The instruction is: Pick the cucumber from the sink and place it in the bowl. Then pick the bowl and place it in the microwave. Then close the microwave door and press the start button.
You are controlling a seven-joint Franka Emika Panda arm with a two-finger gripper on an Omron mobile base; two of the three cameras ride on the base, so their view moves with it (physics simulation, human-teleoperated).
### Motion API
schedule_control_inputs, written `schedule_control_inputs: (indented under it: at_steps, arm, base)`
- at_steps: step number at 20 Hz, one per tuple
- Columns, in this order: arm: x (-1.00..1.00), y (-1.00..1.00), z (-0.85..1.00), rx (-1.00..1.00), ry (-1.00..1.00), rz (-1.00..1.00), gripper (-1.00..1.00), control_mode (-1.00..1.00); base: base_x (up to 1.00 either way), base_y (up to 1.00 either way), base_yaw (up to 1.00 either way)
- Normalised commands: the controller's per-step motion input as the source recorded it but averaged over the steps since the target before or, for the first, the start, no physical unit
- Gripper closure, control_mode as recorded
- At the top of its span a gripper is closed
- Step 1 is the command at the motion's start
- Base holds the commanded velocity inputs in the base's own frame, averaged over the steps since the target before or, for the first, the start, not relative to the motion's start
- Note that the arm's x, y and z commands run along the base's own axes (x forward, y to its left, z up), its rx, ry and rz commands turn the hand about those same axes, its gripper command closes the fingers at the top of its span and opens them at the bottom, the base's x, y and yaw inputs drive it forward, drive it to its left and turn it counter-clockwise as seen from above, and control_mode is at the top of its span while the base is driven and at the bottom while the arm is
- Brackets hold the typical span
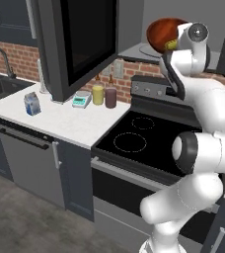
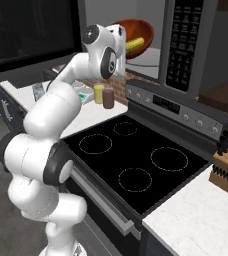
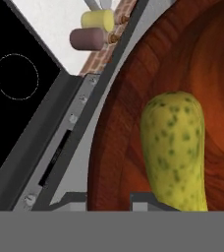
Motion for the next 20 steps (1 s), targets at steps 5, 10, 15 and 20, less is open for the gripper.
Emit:
schedule_control_inputs:
  at_steps: [5, 10, 15, 20]
  arm:
    - [0.48, -0.17, -0.12, 0.00, 0.02, 0.00, 1.00, -1.00]
    - [0.48, -0.27, -0.09, 0.00, 0.01, 0.01, 1.00, -1.00]
    - [0.55, -0.26, -0.08, 0.00, 0.03, 0.02, 1.00, -1.00]
    - [0.51, -0.18, -0.11, 0.00, 0.04, 0.01, -1.00, -1.00]
  base:
    - [0.00, 0.00, 0.00]
    - [0.00, 0.00, 0.00]
    - [0.00, 0.00, 0.00]
    - [0.00, 0.00, 0.00]
